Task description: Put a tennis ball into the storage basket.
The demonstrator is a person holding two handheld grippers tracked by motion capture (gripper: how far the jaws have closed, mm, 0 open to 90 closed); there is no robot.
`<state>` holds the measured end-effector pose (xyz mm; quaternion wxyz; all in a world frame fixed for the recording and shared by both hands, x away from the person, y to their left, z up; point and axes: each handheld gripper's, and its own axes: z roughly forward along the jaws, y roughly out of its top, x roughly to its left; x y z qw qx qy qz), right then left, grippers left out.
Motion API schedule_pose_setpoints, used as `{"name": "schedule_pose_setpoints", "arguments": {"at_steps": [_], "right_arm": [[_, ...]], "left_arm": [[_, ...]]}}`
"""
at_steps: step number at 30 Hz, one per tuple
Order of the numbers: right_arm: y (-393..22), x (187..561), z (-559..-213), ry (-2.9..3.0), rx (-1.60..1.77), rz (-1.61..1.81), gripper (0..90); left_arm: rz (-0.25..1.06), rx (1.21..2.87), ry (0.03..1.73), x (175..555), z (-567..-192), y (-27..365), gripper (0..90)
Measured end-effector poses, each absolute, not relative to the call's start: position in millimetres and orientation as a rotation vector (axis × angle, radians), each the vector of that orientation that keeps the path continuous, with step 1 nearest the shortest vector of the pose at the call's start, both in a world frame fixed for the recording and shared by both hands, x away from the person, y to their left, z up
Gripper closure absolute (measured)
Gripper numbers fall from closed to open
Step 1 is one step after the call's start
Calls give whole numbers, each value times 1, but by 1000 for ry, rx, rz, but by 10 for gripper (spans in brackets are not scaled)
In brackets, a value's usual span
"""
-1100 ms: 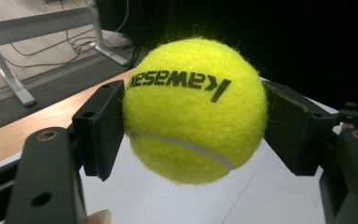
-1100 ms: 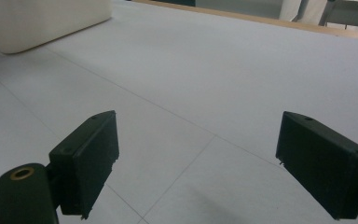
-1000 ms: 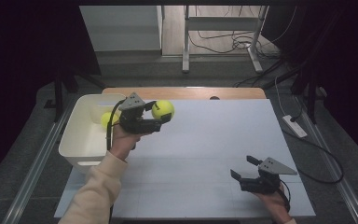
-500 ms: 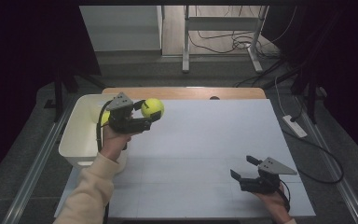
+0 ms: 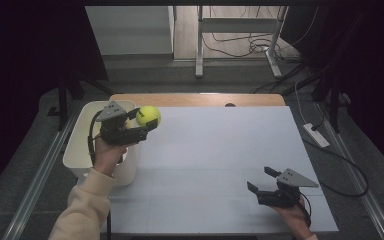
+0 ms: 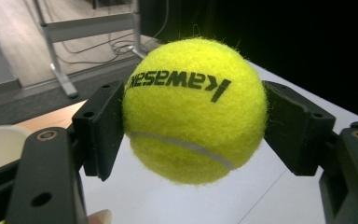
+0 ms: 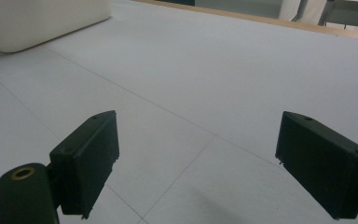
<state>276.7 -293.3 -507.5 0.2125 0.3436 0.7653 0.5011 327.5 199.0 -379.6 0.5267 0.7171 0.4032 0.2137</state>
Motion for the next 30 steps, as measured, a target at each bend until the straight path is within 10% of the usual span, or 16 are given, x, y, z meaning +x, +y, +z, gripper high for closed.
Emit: {"name": "schedule_pose_setpoints", "arguments": {"at_steps": [30], "right_arm": [[-293,277,-507,2124,952,1391,135]], "left_arm": [[606,1696,1193,323,-392,259,270]]}}
